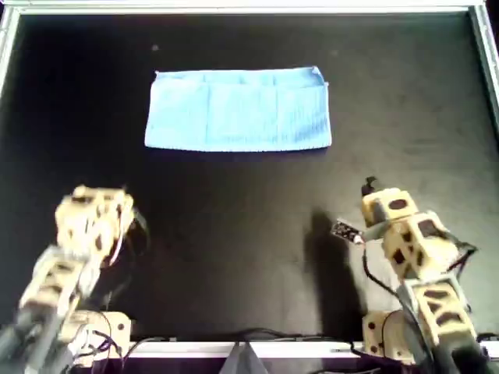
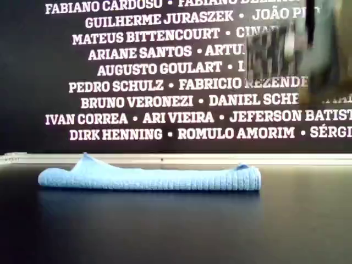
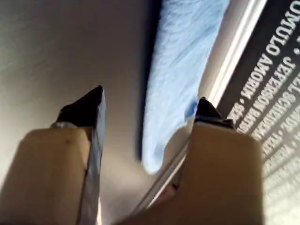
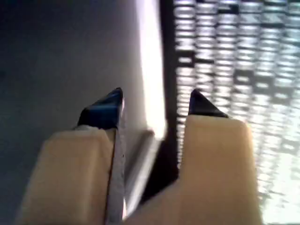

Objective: Fold a cloth

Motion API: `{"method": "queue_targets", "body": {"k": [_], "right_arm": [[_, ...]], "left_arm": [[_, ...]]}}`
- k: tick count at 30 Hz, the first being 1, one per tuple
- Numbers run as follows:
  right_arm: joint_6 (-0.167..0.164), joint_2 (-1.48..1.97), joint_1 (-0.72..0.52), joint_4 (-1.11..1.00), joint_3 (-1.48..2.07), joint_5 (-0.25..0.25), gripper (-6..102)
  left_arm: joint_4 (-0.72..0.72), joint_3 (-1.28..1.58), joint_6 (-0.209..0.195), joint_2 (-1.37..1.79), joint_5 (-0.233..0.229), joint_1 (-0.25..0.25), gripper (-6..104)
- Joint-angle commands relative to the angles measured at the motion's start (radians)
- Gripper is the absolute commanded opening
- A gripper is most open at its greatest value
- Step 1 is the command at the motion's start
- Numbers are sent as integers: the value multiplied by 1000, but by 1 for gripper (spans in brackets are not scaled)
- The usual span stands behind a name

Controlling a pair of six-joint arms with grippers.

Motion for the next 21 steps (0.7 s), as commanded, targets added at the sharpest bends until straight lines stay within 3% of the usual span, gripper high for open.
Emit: {"method": "queue_targets", "body": {"k": [1,7,13,16,21], "right_arm": [[-5,-367,9,-114,-207,2,55],[14,-953,20,-114,-637,-12,56],[-12,-1025,127,-112,-753,3,70],[2,-1028,143,-114,-775,6,75],[-6,-1039,141,-114,-778,-5,77]], "left_arm": [[-109,-181,-5,-319,-6,6,69],[-144,-337,-2,-531,-3,6,69],[-144,-466,11,-589,-3,6,70],[-144,-518,12,-646,2,6,76],[-144,-568,12,-733,11,-8,91]]}}
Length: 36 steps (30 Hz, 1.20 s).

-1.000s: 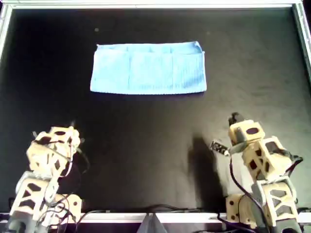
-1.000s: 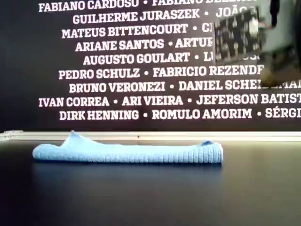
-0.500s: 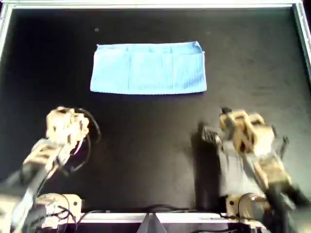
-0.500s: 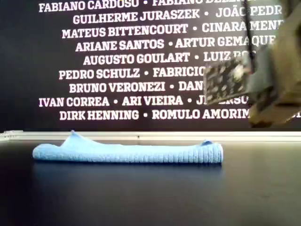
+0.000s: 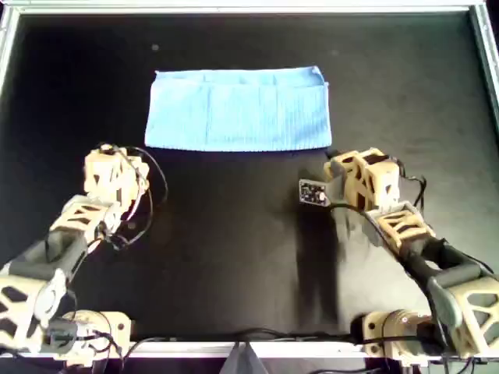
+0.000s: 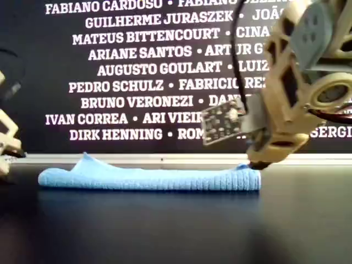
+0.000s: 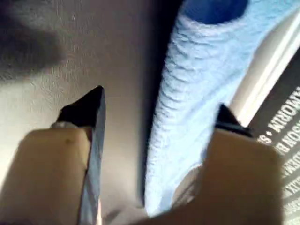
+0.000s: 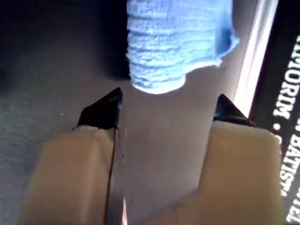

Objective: Fold a cloth

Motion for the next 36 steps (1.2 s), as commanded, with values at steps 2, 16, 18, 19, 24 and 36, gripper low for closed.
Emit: {"method": "queue_targets", "body": {"k": [2,16,18,19,24,36], "right_arm": [[-8,12,15,-38,-60,2,77],[-5,-109,9,51,-207,5,76],[-9,-147,9,141,-288,5,76],[-9,-167,8,195,-337,5,76],[-5,-342,5,434,-609,3,76],[-9,-522,0,558,-905,5,76]], "left_arm": [[-20,-86,3,-21,5,-15,94],[-20,-318,-2,-265,5,-20,94],[-20,-341,3,-290,5,-20,94],[-20,-351,3,-298,5,-20,94],[-18,-411,3,-337,5,-20,94],[-15,-580,3,-499,5,-21,94]]}}
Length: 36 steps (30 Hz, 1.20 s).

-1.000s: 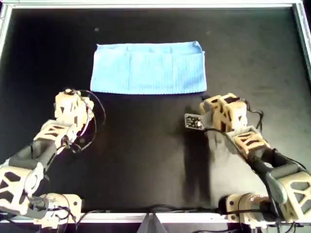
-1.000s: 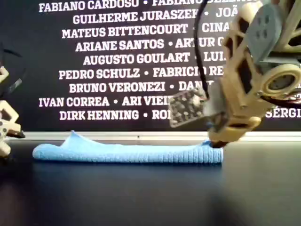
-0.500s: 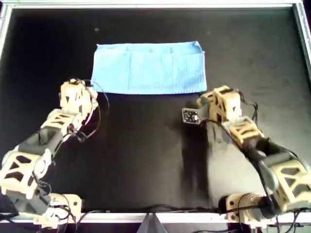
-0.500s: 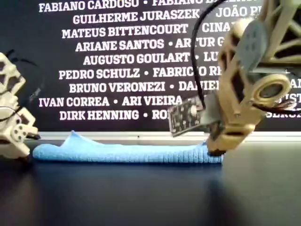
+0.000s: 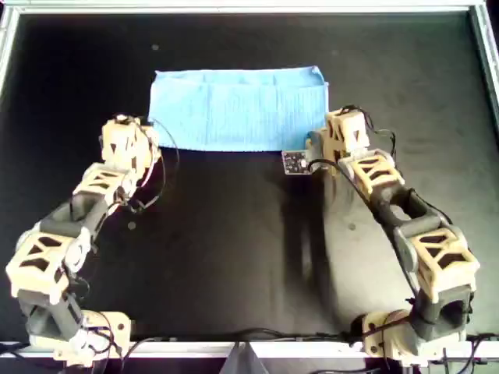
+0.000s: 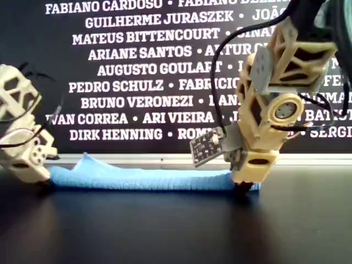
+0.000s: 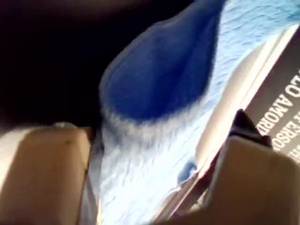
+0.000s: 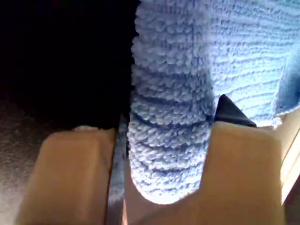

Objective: Fold a cloth

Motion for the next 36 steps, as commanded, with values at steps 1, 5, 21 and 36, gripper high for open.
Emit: {"method": "queue_targets", "body": {"k": [1,5,21,36], "right_arm": [[-5,28,-8,17,-74,0,76],[-6,28,-9,17,-75,0,76],[9,-11,-8,17,-117,-17,25],[2,46,-3,17,14,-17,-2]], "left_arm": [[-6,-55,3,-12,3,-15,94],[-3,-57,3,-18,3,-15,94],[6,-52,2,0,5,-15,25],[12,15,3,43,6,-15,-1]]}}
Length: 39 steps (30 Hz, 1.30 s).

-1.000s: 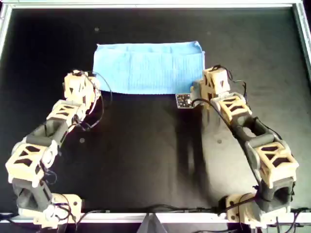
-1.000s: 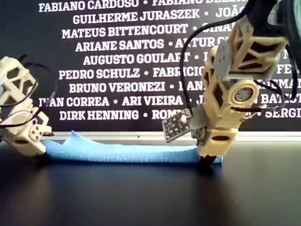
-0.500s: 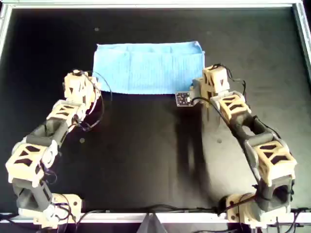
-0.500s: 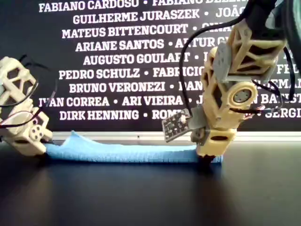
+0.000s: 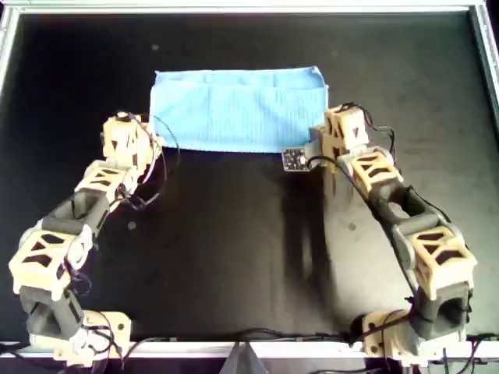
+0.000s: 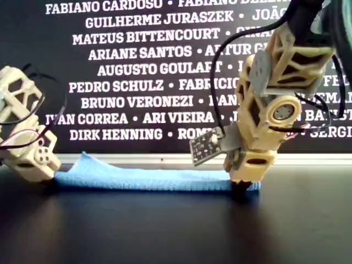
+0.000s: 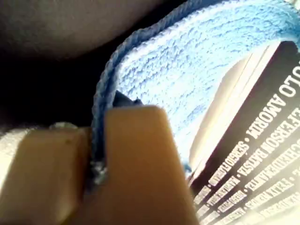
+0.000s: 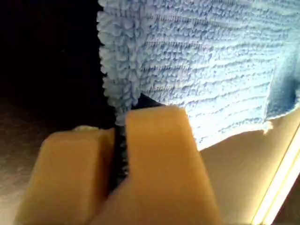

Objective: Fold a cloth

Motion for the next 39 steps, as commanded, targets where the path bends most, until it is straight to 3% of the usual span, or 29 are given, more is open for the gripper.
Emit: {"method": "queue_targets", "body": {"k": [1,3,9,19,39], "right_arm": [[-9,110,-3,9,63,-9,-2],[-11,193,-6,9,149,6,-2],[-5,443,-5,9,377,-9,-2],[3,752,6,9,683,-9,-2],[3,816,12,9,851,-11,-1]], "left_arm": [[14,77,5,92,6,-15,-1],[14,172,5,175,6,-17,-1],[14,420,5,474,6,-64,-1],[14,788,5,911,5,-189,-1],[14,930,6,1009,5,-192,-1]]}}
